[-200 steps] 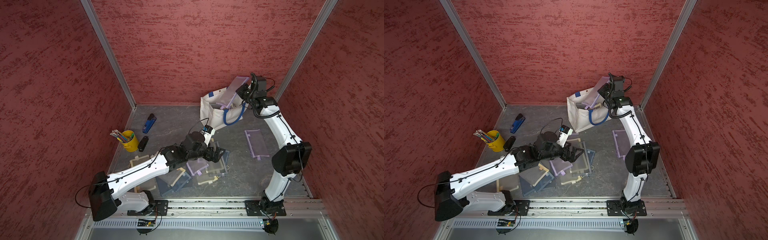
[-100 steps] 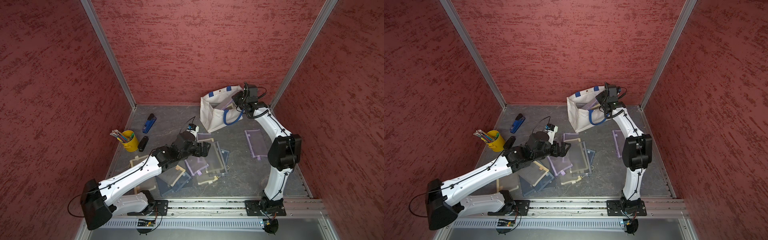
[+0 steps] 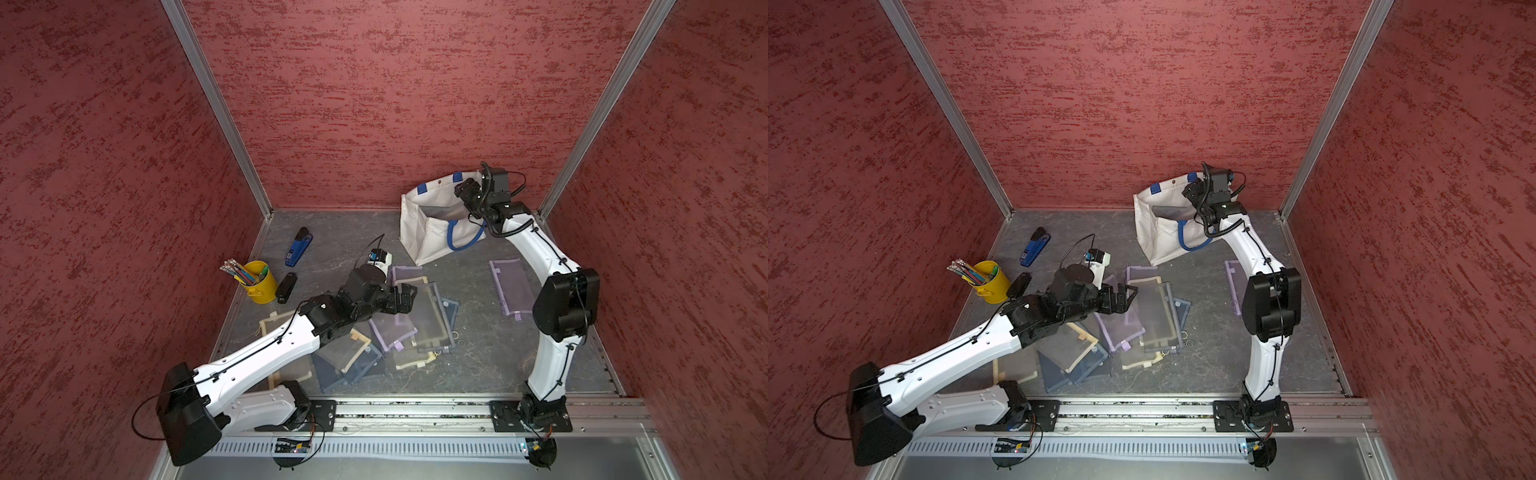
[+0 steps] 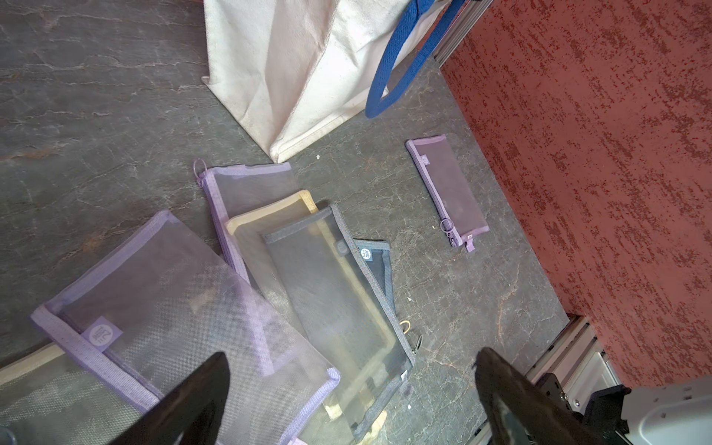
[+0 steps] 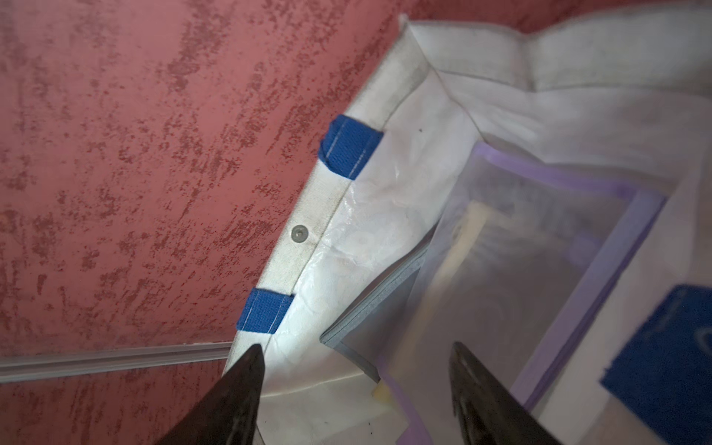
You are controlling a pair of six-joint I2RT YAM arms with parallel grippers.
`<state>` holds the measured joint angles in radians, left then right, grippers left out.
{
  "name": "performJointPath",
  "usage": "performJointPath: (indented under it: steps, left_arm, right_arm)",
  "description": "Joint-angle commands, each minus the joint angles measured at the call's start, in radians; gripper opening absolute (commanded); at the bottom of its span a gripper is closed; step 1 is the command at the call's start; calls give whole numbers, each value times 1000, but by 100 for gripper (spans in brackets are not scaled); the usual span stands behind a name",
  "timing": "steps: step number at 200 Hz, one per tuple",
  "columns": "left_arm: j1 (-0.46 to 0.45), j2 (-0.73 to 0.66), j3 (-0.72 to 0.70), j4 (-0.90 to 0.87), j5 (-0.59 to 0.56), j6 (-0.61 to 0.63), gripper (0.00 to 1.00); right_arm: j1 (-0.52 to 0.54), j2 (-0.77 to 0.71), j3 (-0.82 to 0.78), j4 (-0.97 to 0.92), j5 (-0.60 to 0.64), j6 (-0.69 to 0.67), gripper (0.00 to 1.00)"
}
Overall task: Put the pencil pouch into the canvas bag
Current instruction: Place the pencil pouch in the canvas bag, then pick up the pencil pouch from the center of the board.
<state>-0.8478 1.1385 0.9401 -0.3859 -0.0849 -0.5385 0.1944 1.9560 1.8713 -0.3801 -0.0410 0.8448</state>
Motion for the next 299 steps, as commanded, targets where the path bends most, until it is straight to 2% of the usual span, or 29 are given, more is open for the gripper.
performJointPath:
  steps: [1, 24, 47, 71, 85, 108, 122, 144, 186, 205, 243, 299]
  left_arm:
    - [-16, 4, 29, 6, -1, 29, 99]
    - [-16, 52, 50, 10, 47, 17, 99]
    - [-30, 119, 74, 41, 113, -14, 100]
    - [-52, 213, 115, 80, 175, -31, 100]
    - [-61, 283, 150, 102, 229, -33, 99]
    - [-93, 395, 229, 122, 277, -22, 100]
    - [-106, 453, 269, 155, 308, -27, 100]
    - [-115, 541, 329, 194, 364, -46, 100]
    - [-120, 628, 415, 204, 429, -45, 100]
    - [-117, 635, 419, 206, 427, -49, 99]
    - [-105, 626, 368, 255, 430, -76, 100]
    - [-77, 598, 295, 298, 444, -91, 100]
  right_arm:
    - [0, -88, 67, -114, -7, -174, 78]
    - [-5, -170, 62, -240, -22, -334, 80]
    - [-33, -305, -64, -320, -27, -436, 83]
    - [-127, -480, -301, -343, -25, -472, 83]
    - [-223, -586, -475, -320, -58, -472, 84]
    - [-372, -656, -714, -268, -110, -487, 83]
    - [-448, -658, -822, -219, -136, -474, 82]
    - [-506, -650, -926, -129, -120, -457, 81]
    - [-592, -508, -944, -59, -156, -496, 80]
    - [-600, -411, -926, -52, -168, -520, 80]
    - [-593, -308, -921, -51, -199, -572, 77]
    - [-535, -282, -980, -93, -185, -625, 70]
